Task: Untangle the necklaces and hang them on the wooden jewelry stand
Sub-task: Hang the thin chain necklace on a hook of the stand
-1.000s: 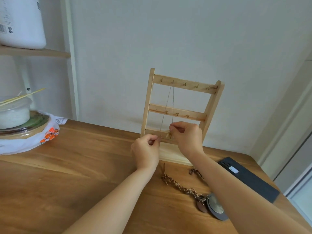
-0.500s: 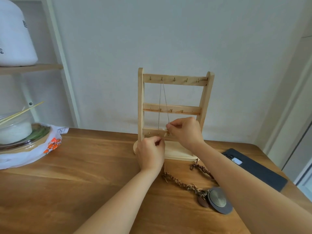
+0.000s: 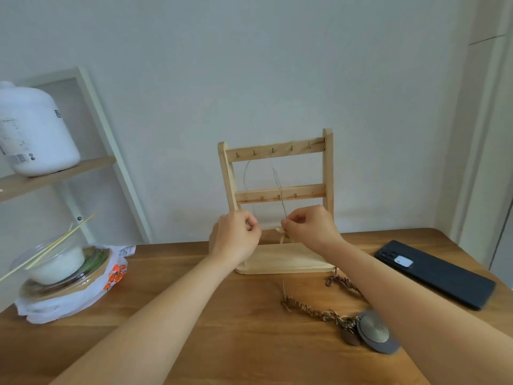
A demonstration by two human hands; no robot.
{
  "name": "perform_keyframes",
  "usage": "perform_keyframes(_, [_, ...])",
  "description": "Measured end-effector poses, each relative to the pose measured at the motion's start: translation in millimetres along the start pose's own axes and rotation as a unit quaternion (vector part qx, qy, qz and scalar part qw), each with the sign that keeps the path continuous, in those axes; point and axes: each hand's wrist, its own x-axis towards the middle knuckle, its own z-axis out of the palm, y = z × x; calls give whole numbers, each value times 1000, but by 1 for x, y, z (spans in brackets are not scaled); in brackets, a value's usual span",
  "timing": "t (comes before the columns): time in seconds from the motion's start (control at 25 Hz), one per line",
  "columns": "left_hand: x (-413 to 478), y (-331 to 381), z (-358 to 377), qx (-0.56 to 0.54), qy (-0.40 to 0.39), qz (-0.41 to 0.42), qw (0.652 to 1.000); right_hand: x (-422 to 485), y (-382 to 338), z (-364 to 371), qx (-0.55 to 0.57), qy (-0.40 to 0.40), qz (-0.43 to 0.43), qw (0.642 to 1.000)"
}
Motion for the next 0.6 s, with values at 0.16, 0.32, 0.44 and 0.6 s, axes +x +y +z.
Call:
perform_keyframes(0.16, [-23,-15,21,104,18,36,994,-6,-2,4,16,-39,-23,999])
perform_keyframes(0.32, [-32,-4,42,135,40,73,987,-6,-4,15,8,-56,-22,998])
perform_keyframes(0.44, [-29,-2,54,135,54,65,987,-4,-6,22,-9,-35,-33,999])
perform_keyframes(0.6, [-29,-15,68,121,42,44,991,-10,-9,25,25,30,-68,997])
